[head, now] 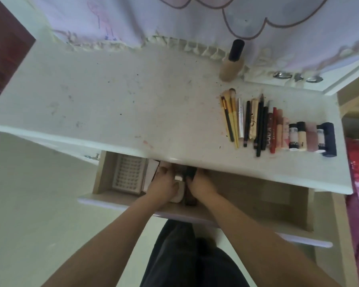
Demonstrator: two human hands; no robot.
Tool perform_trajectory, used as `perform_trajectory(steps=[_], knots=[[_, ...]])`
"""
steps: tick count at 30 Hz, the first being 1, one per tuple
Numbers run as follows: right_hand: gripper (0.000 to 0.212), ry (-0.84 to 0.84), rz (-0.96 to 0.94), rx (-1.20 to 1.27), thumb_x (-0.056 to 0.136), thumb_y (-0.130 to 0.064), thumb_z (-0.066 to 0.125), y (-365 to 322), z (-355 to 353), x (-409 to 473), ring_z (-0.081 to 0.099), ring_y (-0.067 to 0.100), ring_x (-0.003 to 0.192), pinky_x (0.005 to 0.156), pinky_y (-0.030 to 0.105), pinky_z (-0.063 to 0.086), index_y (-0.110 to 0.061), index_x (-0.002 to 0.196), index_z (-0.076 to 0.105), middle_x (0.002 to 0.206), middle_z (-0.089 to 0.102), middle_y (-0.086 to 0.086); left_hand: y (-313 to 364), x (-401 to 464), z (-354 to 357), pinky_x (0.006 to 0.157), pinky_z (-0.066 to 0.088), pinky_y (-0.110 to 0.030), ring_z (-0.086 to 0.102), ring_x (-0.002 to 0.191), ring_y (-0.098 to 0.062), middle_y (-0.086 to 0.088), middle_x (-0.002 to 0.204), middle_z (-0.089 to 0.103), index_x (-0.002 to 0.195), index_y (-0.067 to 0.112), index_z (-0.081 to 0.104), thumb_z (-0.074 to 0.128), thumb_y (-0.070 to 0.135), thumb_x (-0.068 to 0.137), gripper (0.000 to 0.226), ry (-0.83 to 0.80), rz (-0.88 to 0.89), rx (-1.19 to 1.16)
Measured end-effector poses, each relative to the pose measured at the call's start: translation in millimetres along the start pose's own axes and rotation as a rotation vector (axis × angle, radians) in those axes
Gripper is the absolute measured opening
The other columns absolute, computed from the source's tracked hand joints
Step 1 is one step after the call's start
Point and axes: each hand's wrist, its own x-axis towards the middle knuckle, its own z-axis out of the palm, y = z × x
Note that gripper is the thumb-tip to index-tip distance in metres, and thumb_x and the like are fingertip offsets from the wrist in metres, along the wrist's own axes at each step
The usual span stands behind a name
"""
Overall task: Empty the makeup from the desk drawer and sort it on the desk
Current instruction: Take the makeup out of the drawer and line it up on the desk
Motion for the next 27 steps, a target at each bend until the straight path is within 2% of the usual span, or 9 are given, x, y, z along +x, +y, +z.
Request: perform_trajectory(steps=[3,7,9,12,16,18,21,24,27], knots=[[0.042,0.024,0.137,0.125,0.093,-0.032,0.052,-1,11,10,0.06,0.034,0.103,0.083,0.033,0.05,-0.001,0.121,0.05,0.119,0.059,0.019,5,14,8,0.087,0.042,-0.038,0.042,0.115,-0.034,-0.018,0.128,0.044,0.129,0.008,0.042,0.054,0.021,0.085,0.047,-0.037,-0.089,0.041],[0.036,-0.027,0.218,0.256,0.091,-0.028,0.056,4,12,7,0.061,0.033,0.106,0.079,0.031,0.046,-0.001,0.115,0.058,0.117,0.063,0.019,2,14,6,0.094,0.04,-0.04,0.035,0.122,-0.036,-0.018,0.136,0.035,0.139,0.011,0.031,0.056,0.014,0.082,0.062,-0.021,-0.163,-0.061],[0.036,-0.041,0.206,0.233,0.092,-0.031,0.056,4,12,2,0.062,0.033,0.105,0.075,0.03,0.044,-0.001,0.113,0.059,0.114,0.064,0.019,4,9,0,0.086,0.042,-0.038,0.044,0.114,-0.034,-0.016,0.132,0.039,0.134,0.011,0.033,0.055,0.015,0.085,0.054,0.009,-0.168,-0.16],[0.042,-0.025,0.185,0.232,0.09,-0.031,0.057,-1,22,3,0.061,0.033,0.105,0.075,0.03,0.044,0.0,0.118,0.055,0.117,0.062,0.019,8,0,-7,0.073,0.039,-0.03,0.051,0.091,-0.025,-0.014,0.115,0.052,0.112,0.012,0.036,0.052,0.025,0.09,0.031,-0.012,-0.204,-0.287],[0.056,-0.026,0.201,0.265,0.085,-0.032,0.065,-9,32,3,0.058,0.032,0.112,0.084,0.031,0.046,-0.002,0.128,0.044,0.126,0.056,0.018,9,-4,-16,0.08,0.038,-0.027,0.052,0.111,-0.031,-0.017,0.124,0.051,0.124,0.004,0.041,0.054,0.024,0.09,0.042,-0.099,-0.233,-0.263],[0.057,-0.006,0.204,0.255,0.084,-0.03,0.067,-9,34,5,0.057,0.032,0.113,0.086,0.033,0.047,-0.003,0.128,0.042,0.127,0.055,0.018,8,-2,-21,0.079,0.036,-0.025,0.051,0.113,-0.032,-0.019,0.126,0.051,0.126,0.002,0.043,0.051,0.021,0.093,0.039,-0.125,-0.241,-0.275],[0.06,0.011,0.149,0.107,0.084,-0.037,0.063,-11,36,7,0.056,0.032,0.113,0.089,0.034,0.048,-0.004,0.129,0.04,0.129,0.052,0.018,6,0,-25,0.076,0.035,-0.023,0.051,0.114,-0.031,-0.019,0.127,0.052,0.127,0.001,0.044,0.054,0.017,0.092,0.039,-0.145,-0.24,-0.263],[0.066,0.021,0.089,-0.071,0.087,-0.041,0.056,-9,33,6,0.051,0.033,0.117,0.09,0.036,0.045,-0.005,0.137,0.032,0.132,0.044,0.018,3,-6,-28,0.078,0.04,-0.029,0.053,0.112,-0.03,-0.017,0.125,0.053,0.127,0.004,0.045,0.055,0.015,0.089,0.041,-0.113,-0.267,-0.271],[0.054,0.026,0.021,-0.285,0.091,-0.029,0.052,2,20,0,0.047,0.033,0.121,0.092,0.04,0.045,-0.01,0.138,0.032,0.137,0.04,0.017,-5,-16,-35,0.085,0.046,-0.033,0.052,0.113,-0.029,-0.014,0.127,0.052,0.133,0.007,0.043,0.058,0.011,0.088,0.048,-0.068,-0.324,-0.432]])
